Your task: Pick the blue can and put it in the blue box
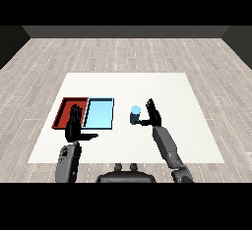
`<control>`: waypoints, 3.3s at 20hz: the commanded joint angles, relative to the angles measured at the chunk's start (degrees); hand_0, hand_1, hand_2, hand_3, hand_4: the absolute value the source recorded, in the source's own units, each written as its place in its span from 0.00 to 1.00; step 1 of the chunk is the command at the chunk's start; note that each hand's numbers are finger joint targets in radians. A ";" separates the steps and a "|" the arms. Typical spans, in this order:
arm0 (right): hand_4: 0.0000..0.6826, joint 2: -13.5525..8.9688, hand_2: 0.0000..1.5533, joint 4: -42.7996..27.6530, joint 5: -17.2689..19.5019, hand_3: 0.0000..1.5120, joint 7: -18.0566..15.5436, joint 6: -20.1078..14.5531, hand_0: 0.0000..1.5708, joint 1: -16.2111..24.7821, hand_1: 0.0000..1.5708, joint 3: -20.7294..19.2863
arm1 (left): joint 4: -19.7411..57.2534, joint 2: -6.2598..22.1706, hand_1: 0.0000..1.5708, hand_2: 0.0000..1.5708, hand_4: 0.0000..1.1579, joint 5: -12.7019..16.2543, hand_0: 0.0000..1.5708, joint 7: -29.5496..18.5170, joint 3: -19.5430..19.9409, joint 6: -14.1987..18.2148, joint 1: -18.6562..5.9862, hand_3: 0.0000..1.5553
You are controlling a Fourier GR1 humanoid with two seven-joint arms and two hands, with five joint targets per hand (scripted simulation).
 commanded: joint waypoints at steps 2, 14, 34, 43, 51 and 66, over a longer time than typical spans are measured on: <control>0.00 0.19 0.00 10.03 -0.80 0.00 -6.11 0.45 0.00 -3.70 0.00 1.01 | 3.97 -1.31 0.00 0.00 0.00 -1.48 0.00 -2.45 -0.61 1.36 -2.33 0.00; 0.00 0.20 0.00 12.57 -4.80 0.00 -4.03 -1.08 0.00 -8.64 0.00 3.97 | -2.13 -0.54 0.00 0.00 0.00 0.42 0.00 2.61 -0.69 1.51 -1.23 0.00; 0.00 0.20 0.00 26.29 -13.32 0.00 -10.30 0.11 0.00 -17.72 0.00 10.15 | 3.60 1.73 0.00 0.00 0.00 1.65 0.00 -1.52 2.27 -1.59 -1.61 0.00; 0.58 0.20 0.90 30.69 -22.62 0.88 -13.72 -8.38 0.85 -19.79 0.85 19.43 | -3.20 0.52 0.00 0.00 0.00 0.08 0.00 4.14 0.11 2.25 -2.59 0.00; 1.00 0.19 0.96 26.97 -17.62 0.95 -6.49 -14.40 0.99 -19.28 0.99 19.16 | -0.24 0.61 0.00 0.00 0.00 1.43 0.00 1.19 0.88 -0.09 -1.46 0.00; 0.95 0.15 0.94 18.01 -12.60 0.93 -9.01 -15.45 0.96 -20.66 0.96 18.89 | 2.09 -1.96 0.00 0.00 0.00 -3.35 0.00 5.84 -5.85 2.64 -3.84 0.00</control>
